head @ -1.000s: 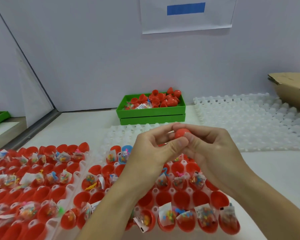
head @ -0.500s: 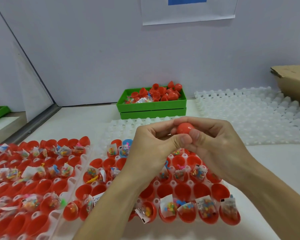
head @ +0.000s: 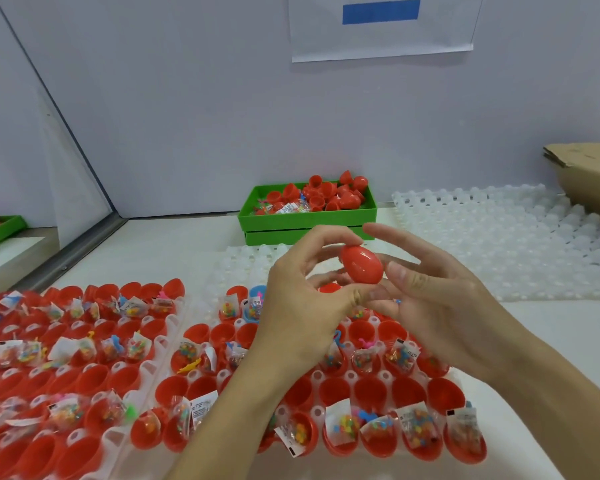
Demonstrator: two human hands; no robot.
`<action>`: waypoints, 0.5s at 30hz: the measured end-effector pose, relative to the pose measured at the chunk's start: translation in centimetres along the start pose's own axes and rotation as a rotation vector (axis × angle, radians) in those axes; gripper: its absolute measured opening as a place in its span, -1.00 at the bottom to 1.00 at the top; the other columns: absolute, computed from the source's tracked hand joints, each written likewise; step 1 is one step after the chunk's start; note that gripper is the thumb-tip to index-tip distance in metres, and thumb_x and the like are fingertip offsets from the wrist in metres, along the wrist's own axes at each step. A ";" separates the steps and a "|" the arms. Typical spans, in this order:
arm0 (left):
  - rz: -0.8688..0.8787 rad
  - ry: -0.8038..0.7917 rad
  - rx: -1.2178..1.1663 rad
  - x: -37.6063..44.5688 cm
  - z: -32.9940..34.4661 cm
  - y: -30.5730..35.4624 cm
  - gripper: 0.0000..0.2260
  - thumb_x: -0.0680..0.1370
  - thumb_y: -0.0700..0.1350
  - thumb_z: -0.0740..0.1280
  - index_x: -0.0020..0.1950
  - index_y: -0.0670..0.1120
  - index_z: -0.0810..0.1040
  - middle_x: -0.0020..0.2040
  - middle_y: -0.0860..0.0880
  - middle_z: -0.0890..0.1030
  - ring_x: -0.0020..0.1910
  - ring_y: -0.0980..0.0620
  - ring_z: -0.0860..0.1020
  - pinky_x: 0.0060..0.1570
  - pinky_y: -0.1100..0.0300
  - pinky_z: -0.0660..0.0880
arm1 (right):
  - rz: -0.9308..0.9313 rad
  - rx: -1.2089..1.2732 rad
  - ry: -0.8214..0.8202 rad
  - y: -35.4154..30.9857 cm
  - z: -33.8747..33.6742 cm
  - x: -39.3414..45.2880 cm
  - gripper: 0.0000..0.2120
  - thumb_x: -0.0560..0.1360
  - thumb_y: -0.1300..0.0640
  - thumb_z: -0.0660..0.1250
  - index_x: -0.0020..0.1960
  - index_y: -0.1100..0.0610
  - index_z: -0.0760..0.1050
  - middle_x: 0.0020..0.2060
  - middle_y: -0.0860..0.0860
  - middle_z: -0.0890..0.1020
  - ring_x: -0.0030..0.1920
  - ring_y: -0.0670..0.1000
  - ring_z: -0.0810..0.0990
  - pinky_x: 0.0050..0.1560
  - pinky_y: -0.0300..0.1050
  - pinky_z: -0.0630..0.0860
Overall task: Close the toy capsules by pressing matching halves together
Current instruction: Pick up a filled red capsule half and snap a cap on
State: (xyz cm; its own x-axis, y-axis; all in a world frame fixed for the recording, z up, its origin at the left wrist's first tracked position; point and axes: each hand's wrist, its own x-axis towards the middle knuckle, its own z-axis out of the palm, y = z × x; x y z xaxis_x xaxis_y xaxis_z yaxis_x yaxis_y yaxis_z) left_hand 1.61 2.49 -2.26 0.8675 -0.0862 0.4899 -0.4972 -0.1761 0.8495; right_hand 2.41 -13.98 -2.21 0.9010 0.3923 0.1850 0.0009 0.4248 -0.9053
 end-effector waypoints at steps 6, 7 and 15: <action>0.029 0.035 0.165 -0.2 0.2 0.0 -0.59 0.41 -0.13 0.55 0.16 0.21 0.55 0.00 0.24 0.64 0.07 0.18 0.61 0.03 0.18 0.60 | -0.020 -0.232 0.130 0.3 -0.5 0.2 -0.64 0.39 0.15 0.38 0.18 0.13 0.61 -0.03 0.18 0.72 -0.07 0.11 0.72 -0.05 -0.13 0.64; 0.030 0.035 0.166 -0.2 0.2 -0.1 -0.57 0.41 -0.13 0.55 0.19 0.18 0.55 -0.01 0.21 0.64 0.06 0.18 0.61 0.02 0.18 0.60 | -0.034 -0.252 0.134 0.4 -0.5 0.2 -0.66 0.38 0.13 0.39 0.15 0.11 0.64 -0.05 0.17 0.72 -0.08 0.09 0.72 -0.06 -0.15 0.63; -0.014 -0.016 -0.046 -0.1 -0.1 -0.2 -0.69 0.51 -0.14 0.44 0.24 0.00 0.54 0.06 0.10 0.68 0.13 0.11 0.62 0.06 0.20 0.60 | -0.184 -0.469 0.235 0.2 -0.5 0.1 -0.67 0.32 0.09 0.46 0.09 0.05 0.65 -0.07 -0.01 0.74 -0.06 0.01 0.73 -0.06 -0.20 0.64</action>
State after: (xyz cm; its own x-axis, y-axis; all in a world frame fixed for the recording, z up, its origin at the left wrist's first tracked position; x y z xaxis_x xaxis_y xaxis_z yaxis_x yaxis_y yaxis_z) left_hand 1.58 2.62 -2.46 0.8743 -0.0997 0.4750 -0.4848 -0.1320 0.8646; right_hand 2.70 -14.21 -2.58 0.9400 0.1308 0.3151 0.3127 0.0390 -0.9491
